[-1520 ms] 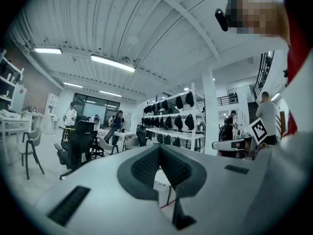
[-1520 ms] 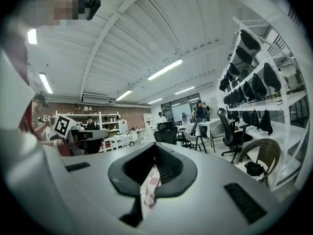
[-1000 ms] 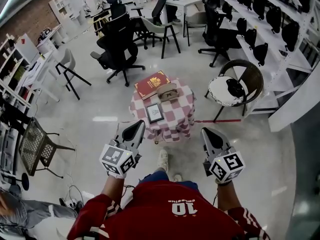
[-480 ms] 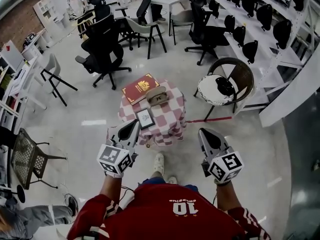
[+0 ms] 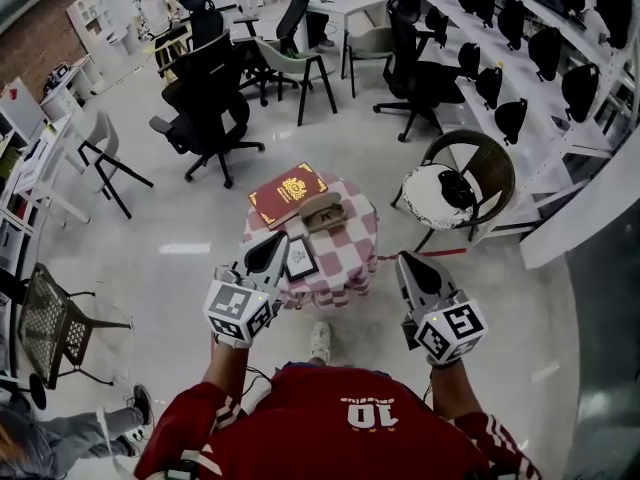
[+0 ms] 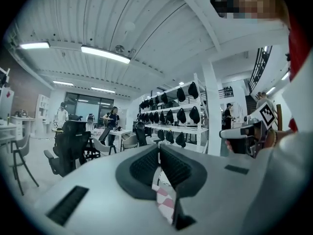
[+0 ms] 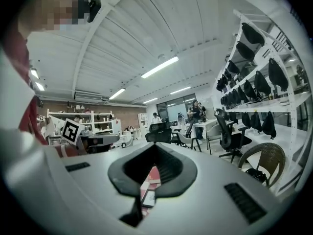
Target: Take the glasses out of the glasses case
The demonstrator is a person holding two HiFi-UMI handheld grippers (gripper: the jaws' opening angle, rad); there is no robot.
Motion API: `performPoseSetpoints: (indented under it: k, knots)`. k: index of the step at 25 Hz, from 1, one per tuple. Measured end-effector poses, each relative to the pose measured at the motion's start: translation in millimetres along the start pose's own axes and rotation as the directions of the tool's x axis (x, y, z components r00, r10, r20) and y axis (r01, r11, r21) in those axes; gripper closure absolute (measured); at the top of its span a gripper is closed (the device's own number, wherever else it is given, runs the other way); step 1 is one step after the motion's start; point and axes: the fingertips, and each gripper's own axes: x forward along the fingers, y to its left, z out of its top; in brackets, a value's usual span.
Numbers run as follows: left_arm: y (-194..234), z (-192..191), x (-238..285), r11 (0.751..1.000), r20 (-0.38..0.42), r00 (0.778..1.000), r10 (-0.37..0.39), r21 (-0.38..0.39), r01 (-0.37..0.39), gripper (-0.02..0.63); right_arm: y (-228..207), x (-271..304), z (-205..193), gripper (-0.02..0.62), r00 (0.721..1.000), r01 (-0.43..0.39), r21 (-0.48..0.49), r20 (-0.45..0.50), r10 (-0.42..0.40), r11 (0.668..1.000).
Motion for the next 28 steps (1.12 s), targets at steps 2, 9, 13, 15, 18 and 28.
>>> performPoseSetpoints:
  k: [2, 9, 13, 15, 18, 28]
  knots:
    - [7, -2, 5, 1.000, -0.006, 1.000, 0.004, 0.009, -0.004, 0.597, 0, 11, 1, 0.583, 1.000, -0.009, -0.005, -0.002, 0.009, 1.000]
    - [14, -9, 21, 0.998, -0.021, 1.000, -0.018, 0.066, 0.019, 0.549, -1, 36, -3, 0.583, 0.999, -0.037, -0.004, -0.004, 0.037, 0.999]
    - [13, -27, 33, 0.993, -0.095, 0.994, -0.047, 0.099, 0.056, 0.509, -1, 45, -7, 0.582, 0.999, -0.051, 0.000, -0.019, 0.051, 0.999]
    - [14, -38, 42, 0.990, -0.129, 0.990, -0.055, 0.121, 0.071, 0.494, -2, 49, -8, 0.582, 0.998, -0.053, 0.003, -0.024, 0.053, 0.999]
    - [18, -56, 59, 0.982, -0.160, 0.985, -0.067, 0.164, 0.093, 0.493, -6, 55, -9, 0.583, 0.998, -0.047, 0.012, -0.031, 0.048, 0.999]
    - [47, -136, 124, 0.962, -0.280, 0.955, -0.102, 0.217, 0.166, 0.494, -24, 81, -10, 0.582, 0.999, 0.014, 0.029, -0.044, -0.013, 0.999]
